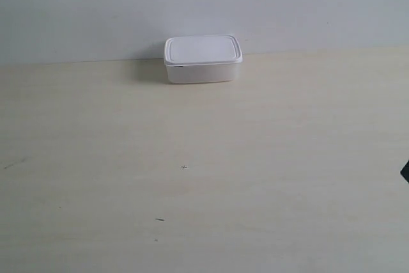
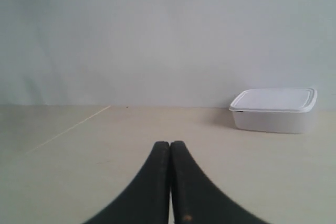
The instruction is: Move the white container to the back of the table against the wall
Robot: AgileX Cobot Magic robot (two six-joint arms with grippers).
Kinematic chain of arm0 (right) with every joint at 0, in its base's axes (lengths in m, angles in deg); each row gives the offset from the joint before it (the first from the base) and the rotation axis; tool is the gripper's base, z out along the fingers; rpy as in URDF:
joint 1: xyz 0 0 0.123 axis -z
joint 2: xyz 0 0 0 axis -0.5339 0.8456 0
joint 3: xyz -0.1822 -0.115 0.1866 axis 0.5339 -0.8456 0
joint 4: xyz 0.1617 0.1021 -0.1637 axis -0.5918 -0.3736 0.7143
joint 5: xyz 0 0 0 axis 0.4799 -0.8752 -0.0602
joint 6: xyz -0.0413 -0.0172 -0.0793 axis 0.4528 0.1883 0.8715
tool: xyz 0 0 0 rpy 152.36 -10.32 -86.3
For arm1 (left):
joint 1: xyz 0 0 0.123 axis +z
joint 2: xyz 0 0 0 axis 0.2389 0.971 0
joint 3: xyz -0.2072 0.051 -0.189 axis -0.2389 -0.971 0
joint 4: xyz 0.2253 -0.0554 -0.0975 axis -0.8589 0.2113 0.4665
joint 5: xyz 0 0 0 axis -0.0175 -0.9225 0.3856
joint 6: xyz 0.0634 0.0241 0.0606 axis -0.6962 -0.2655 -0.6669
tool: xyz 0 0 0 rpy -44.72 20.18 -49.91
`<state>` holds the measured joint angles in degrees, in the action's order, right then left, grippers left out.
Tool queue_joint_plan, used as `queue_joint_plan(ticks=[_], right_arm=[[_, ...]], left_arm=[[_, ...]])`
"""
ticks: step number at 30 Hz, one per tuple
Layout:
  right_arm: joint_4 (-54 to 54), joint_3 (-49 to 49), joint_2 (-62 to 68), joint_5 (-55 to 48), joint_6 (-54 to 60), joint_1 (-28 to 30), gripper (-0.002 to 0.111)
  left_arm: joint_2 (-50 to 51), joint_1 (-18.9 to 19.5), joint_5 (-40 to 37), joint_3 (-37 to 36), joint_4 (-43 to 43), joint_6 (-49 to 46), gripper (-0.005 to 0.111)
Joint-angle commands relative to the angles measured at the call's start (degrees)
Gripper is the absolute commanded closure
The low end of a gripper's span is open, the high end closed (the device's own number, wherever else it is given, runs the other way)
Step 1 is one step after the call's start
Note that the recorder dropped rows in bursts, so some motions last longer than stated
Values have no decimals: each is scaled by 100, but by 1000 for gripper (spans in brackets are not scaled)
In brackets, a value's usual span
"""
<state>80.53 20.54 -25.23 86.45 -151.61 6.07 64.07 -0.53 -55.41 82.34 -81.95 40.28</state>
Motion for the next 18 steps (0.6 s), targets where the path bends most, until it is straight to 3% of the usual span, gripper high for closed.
queue_joint_plan(ticks=[1, 5, 18], right_arm=[[-1474, -308, -243, 514, 1843, 23, 108], [-1631, -308, -414, 458, 2317, 23, 108], [-1606, -308, -414, 301, 1785, 23, 108]], left_arm=[[-30, -20, 164, -22, -327, -293, 107], [-40, -20, 215, -22, -471, -387, 107], [-40, -20, 164, -22, -565, -240, 107]])
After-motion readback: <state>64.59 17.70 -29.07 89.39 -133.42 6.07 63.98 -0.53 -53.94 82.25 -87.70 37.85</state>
